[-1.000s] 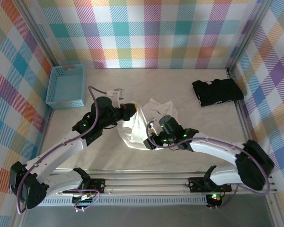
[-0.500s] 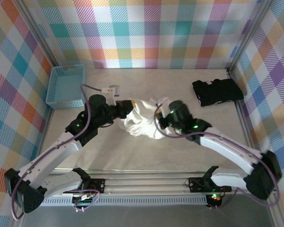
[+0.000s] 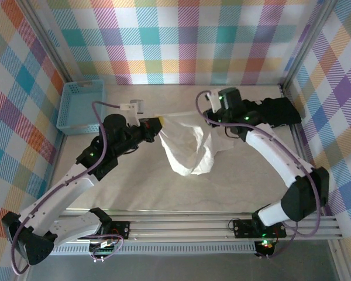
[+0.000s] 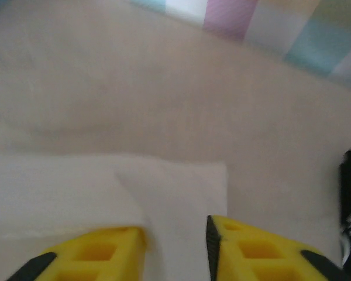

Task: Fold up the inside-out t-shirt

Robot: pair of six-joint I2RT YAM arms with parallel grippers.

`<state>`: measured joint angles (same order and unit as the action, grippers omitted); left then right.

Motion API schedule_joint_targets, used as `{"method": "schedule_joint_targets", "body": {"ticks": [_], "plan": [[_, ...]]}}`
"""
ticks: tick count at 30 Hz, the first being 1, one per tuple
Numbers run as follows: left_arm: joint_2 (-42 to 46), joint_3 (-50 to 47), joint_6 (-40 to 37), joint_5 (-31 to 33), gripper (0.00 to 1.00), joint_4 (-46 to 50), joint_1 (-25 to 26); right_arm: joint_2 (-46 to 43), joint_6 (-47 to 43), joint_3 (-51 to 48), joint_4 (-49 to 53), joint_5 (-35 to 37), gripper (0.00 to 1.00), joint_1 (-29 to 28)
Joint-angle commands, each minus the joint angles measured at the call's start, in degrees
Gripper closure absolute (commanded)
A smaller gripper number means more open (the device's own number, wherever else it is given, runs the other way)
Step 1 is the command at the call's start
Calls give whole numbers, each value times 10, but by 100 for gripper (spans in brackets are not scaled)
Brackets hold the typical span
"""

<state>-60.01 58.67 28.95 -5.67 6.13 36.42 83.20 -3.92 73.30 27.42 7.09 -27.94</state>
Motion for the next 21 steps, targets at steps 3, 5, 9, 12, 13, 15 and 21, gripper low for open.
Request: {"method": "schedule_joint_targets", "body": {"ticks": [3, 5, 9, 12, 13, 15, 21], "plan": [[-12, -4, 12, 0, 100, -13, -4, -129, 38, -155, -51, -146, 55, -51], [-13, -4, 12, -2, 100, -12, -4, -161, 71, -219, -103, -196, 51, -67], [-14, -7, 14, -9, 100, -12, -4, -163, 113, -297, -217, -206, 44, -96], [-13, -9, 16, -13, 100, -11, -4, -112, 104, -289, -251, -161, 39, -102], [-11, -11, 16, -13, 100, -11, -4, -90, 91, -281, -260, -141, 40, -102], [-6, -13, 17, -10, 100, -10, -4, -46, 75, -266, -284, -115, 45, -102], [11, -20, 20, 49, 100, 16, -9, -29, 39, -230, -257, -126, 100, -97]]}}
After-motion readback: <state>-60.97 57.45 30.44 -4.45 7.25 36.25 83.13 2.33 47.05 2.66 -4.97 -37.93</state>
